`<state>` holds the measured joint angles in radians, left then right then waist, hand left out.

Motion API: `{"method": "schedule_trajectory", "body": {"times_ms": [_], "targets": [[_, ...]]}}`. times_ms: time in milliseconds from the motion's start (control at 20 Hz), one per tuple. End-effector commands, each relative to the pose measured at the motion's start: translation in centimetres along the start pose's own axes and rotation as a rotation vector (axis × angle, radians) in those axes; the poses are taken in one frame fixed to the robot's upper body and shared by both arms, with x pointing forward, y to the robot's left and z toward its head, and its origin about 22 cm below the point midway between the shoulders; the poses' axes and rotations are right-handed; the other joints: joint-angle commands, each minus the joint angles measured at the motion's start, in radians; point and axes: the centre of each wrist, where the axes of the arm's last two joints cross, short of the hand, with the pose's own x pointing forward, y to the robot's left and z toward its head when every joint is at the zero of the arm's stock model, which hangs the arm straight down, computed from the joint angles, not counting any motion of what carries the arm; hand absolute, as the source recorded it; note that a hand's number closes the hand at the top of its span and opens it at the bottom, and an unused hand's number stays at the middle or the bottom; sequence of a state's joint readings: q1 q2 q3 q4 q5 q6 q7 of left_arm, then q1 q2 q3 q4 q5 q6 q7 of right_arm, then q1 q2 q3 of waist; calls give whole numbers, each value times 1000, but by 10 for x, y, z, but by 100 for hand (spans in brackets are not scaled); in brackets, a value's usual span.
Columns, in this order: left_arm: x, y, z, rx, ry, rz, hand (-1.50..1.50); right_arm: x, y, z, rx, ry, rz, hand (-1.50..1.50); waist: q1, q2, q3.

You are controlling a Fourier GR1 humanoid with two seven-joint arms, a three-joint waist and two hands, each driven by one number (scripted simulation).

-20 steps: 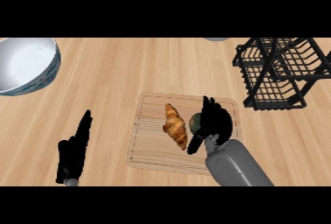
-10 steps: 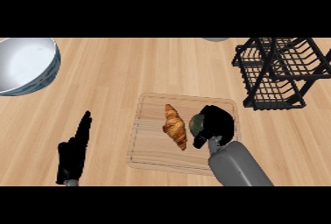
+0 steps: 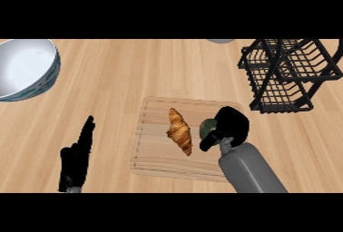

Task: Pick the squash from the cutting board and place it in the tiered basket

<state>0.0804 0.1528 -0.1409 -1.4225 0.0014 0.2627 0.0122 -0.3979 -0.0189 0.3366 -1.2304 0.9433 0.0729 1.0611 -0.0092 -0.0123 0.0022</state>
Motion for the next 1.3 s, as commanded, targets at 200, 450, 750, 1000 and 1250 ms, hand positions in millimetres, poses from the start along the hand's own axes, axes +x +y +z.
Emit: {"method": "schedule_trajectory", "body": {"times_ms": [200,450,750,1000,1250], "targets": [[-13,4,9,43,69,15,0,-44,-19,-26,-130,585,-297,150,-43,0,-5],[-14,10,8,30,62,10,0,-39,-63,-5,-338,554,-481,150,-40,-6,-7],[-16,7,11,47,67,5,0,-38,-126,30,-651,483,-653,150,-45,-14,-10],[-12,15,8,32,63,-19,0,-27,-171,73,-871,493,-574,150,-26,-10,-9],[-15,13,13,17,48,-17,0,-15,-192,103,-946,507,-500,150,-3,-10,-9]]}}
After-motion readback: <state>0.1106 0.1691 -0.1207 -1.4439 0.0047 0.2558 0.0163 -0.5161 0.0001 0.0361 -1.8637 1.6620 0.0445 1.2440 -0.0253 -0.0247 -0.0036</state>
